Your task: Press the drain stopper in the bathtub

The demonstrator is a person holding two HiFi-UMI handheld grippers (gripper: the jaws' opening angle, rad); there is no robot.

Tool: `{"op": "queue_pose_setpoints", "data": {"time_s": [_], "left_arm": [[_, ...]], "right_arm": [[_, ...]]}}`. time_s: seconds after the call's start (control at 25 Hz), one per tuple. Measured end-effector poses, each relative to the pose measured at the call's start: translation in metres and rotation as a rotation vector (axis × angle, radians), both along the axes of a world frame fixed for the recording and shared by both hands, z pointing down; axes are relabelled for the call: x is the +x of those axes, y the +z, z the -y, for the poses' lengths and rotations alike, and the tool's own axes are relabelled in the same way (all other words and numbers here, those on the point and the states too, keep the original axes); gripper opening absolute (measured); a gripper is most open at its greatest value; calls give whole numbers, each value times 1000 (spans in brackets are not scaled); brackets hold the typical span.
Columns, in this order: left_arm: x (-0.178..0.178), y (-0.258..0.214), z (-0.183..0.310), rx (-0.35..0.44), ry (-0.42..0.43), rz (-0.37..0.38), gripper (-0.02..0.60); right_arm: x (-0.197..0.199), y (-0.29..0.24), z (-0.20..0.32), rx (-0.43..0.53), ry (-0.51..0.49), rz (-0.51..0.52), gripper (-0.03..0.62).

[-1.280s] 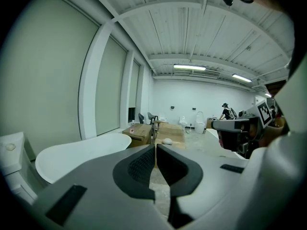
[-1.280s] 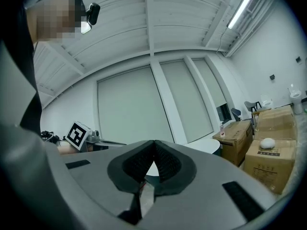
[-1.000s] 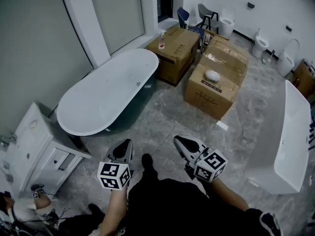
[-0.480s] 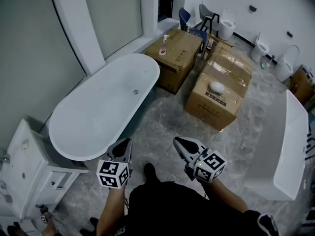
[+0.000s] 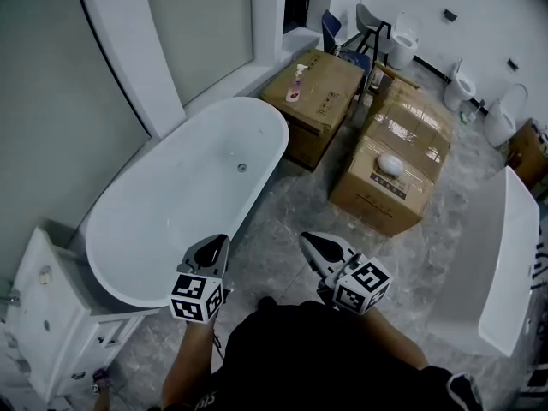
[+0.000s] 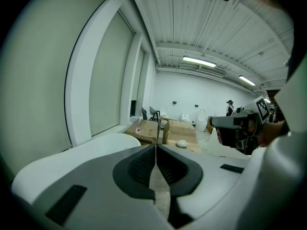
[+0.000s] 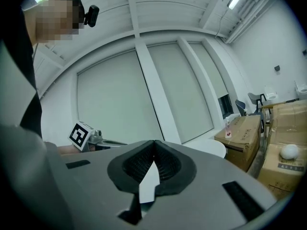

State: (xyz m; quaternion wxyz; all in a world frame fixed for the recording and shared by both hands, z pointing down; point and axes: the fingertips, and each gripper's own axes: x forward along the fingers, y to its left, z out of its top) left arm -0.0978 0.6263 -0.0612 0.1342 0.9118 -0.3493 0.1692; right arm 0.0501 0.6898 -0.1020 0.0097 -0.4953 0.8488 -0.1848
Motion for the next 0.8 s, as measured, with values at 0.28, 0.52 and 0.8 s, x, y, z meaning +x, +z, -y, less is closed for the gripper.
{"op": "queue_pose_setpoints", "data": {"time_s": [0.28,0.52,0.8], "left_arm": [[17,9,40,-27,4,29,26],[43,27,107,-56,-61,45,26],[121,15,219,-81,-99,9,26]], "right_arm": [[9,2,60,14,-22,45,14],[41,18,142,9,-73,85,14],[117,18,261,-17,-134,102,14]]}}
